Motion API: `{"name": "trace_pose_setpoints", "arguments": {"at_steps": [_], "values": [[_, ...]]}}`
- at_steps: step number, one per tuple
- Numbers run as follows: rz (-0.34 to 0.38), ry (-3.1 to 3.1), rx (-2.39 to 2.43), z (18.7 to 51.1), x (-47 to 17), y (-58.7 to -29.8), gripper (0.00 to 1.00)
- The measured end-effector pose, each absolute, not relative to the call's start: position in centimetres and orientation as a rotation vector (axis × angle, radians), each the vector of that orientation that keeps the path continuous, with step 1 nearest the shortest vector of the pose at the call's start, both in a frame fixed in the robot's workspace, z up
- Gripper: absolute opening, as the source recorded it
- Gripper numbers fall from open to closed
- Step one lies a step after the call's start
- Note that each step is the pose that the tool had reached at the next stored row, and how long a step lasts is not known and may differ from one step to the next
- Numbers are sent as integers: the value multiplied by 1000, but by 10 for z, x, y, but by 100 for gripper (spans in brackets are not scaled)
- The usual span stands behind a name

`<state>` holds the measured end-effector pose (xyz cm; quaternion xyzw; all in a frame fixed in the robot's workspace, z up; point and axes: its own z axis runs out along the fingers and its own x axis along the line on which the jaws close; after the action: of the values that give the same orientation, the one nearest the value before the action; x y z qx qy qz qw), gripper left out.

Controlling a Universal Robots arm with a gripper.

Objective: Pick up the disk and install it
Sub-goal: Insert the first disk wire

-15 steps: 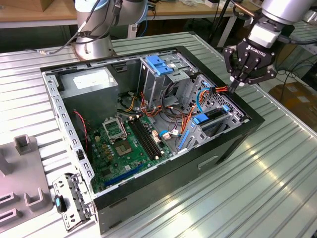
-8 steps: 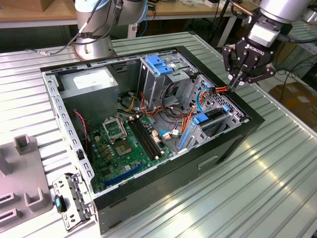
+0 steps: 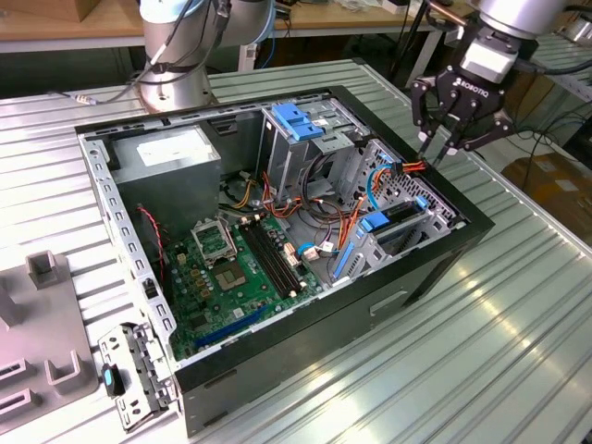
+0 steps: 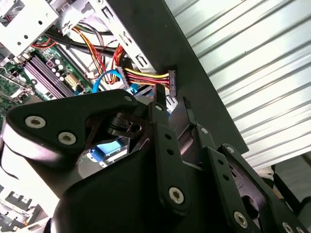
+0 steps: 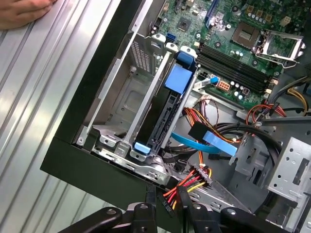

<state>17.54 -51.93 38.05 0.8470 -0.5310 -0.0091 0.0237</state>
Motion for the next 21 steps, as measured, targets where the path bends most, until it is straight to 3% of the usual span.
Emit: {"name": "trace_pose_setpoints", "arguments": {"at_steps": [5, 7, 21], "values": [[-26, -1575, 2663, 379, 176, -518, 31], [-25, -1533, 2686, 378, 176, -518, 38], [-15, -1156, 2867, 368, 177, -518, 38]]}}
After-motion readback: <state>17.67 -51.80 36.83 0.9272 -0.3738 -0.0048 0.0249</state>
